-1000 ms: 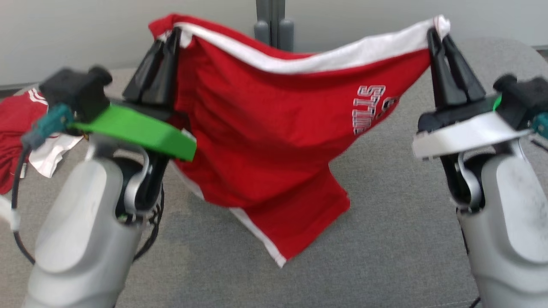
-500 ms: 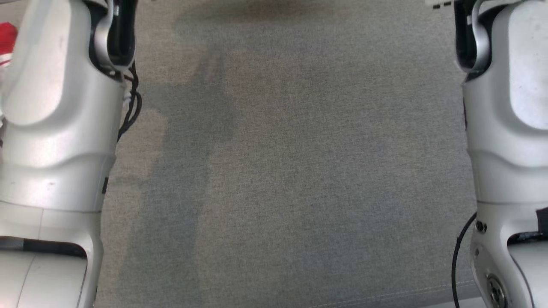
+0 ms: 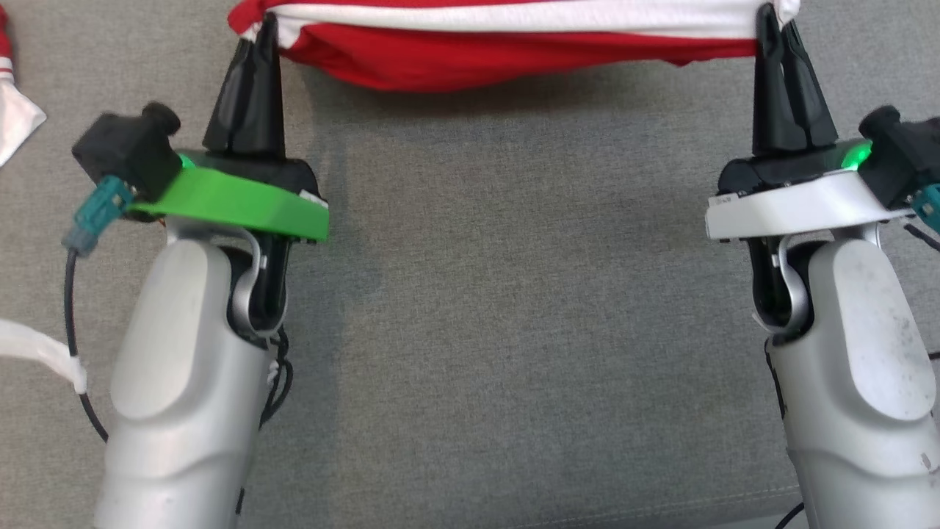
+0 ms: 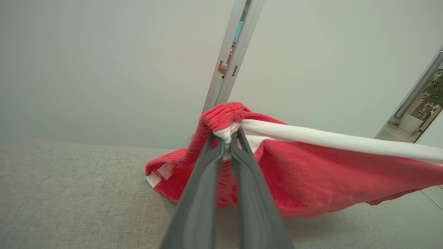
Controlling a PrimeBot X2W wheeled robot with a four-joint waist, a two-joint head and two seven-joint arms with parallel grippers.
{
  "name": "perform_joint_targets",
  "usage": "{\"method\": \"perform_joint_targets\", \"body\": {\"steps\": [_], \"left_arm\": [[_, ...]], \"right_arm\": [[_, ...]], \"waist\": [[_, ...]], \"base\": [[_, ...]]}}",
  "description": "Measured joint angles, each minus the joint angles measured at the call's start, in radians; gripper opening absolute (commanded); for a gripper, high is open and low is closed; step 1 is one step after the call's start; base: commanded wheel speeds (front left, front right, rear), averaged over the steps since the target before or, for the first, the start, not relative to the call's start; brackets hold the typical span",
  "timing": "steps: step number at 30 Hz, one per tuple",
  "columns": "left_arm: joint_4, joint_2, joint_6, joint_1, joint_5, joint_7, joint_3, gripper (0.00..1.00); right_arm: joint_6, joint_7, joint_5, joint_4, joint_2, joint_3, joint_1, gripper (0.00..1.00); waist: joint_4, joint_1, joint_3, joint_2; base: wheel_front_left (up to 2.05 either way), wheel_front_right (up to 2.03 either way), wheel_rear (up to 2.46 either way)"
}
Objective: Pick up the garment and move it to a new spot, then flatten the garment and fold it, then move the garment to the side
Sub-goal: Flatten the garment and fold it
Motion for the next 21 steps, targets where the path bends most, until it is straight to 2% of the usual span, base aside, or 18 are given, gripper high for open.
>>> {"method": "perform_joint_targets", "body": {"steps": [5, 13, 21], "left_arm": [[-0.143, -0.024, -0.007, 0.177, 0.03, 0.0, 0.012, 0.0], [-0.325, -0.038, -0.007, 0.447, 0.059, 0.0, -0.022, 0.0], [-0.427, -0.041, 0.04, 0.654, 0.029, 0.021, -0.07, 0.0]], "right_arm": [[0.0, 0.0, 0.027, -0.094, 0.0, -0.034, 0.136, 0.0], [0.0, 0.0, 0.058, -0.237, 0.0, -0.051, 0.384, 0.0], [0.0, 0.0, 0.045, -0.34, -0.001, -0.052, 0.588, 0.0]], "waist": [[0.013, 0.0, -0.049, 0.0], [0.026, -0.0001, -0.169, 0.0], [0.033, -0.0001, -0.296, 0.0]], "base": [[0.0, 0.0, 0.0], [0.0, 0.0, 0.0], [0.0, 0.0, 0.0]]}}
